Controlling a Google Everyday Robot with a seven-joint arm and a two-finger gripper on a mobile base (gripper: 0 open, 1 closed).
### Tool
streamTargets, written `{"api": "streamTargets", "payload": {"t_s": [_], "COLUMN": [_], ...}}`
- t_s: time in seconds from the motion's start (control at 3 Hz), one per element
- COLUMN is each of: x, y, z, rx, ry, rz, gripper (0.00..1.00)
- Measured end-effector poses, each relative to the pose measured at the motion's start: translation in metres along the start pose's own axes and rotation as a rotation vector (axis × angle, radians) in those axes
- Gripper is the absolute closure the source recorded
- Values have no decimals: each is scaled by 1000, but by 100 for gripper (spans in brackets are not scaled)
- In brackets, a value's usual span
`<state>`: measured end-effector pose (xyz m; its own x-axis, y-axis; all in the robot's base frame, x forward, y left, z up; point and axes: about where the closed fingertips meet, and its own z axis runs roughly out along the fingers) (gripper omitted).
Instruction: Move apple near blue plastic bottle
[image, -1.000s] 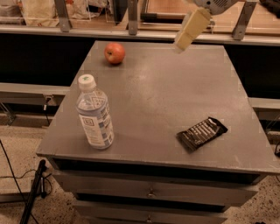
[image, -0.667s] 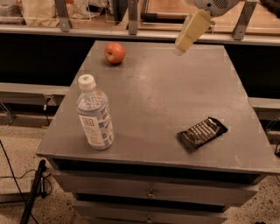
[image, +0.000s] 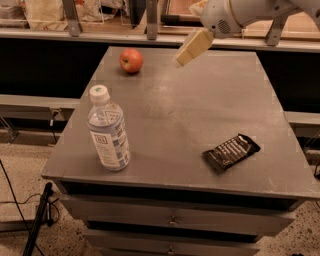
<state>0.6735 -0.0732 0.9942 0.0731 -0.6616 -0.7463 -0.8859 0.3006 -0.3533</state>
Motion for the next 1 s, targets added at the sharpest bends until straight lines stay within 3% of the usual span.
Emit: {"api": "streamTargets", "payload": {"t_s": [0.67,1.0], "x": [1,-2], "y": [-34,-43], "z": [49,50], "rx": [170,209], "ry": [-153,-172], "rz": [73,81], "gripper": [0,0]}}
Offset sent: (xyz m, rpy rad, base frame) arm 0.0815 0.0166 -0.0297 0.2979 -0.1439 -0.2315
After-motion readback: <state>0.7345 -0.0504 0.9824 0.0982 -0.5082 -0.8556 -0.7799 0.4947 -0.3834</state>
